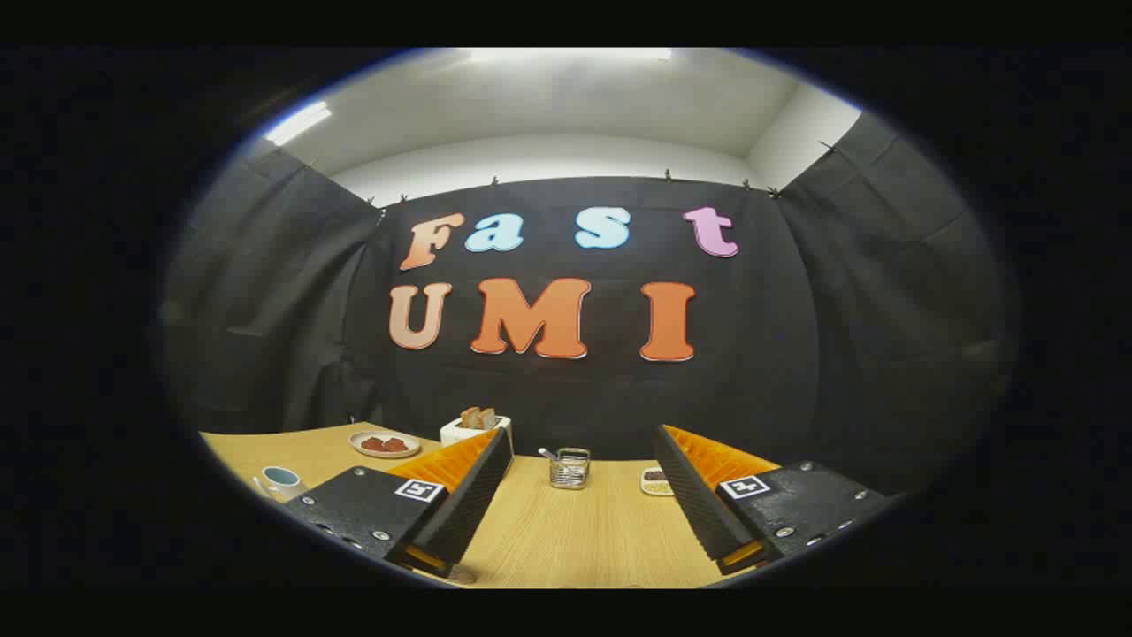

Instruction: Take the bottle from table, then pour the juice into the cup, finally place the bottle on the coaster

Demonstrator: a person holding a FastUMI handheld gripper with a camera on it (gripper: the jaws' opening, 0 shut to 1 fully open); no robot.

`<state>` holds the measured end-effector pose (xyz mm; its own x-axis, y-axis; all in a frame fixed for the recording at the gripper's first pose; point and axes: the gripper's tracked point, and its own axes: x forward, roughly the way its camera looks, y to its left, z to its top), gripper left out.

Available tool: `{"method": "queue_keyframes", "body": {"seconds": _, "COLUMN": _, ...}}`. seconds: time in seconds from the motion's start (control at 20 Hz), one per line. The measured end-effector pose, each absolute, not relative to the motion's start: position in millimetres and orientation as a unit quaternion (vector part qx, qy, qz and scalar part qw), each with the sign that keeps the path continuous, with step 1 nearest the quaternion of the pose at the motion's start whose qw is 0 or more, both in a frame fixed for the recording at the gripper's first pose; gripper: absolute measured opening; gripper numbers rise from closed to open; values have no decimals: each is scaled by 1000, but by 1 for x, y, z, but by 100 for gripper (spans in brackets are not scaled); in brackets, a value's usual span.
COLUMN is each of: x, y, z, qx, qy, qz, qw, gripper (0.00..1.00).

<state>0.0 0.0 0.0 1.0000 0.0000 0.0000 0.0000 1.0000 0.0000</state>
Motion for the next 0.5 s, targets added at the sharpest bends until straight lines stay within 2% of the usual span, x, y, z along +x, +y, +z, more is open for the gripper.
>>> {"method": "queue_keyframes", "body": {"seconds": 0.5, "x": -4, "y": 39, "z": 18, "qx": -18, "qy": -7, "qz": 38, "qw": 999, "gripper": 97}}
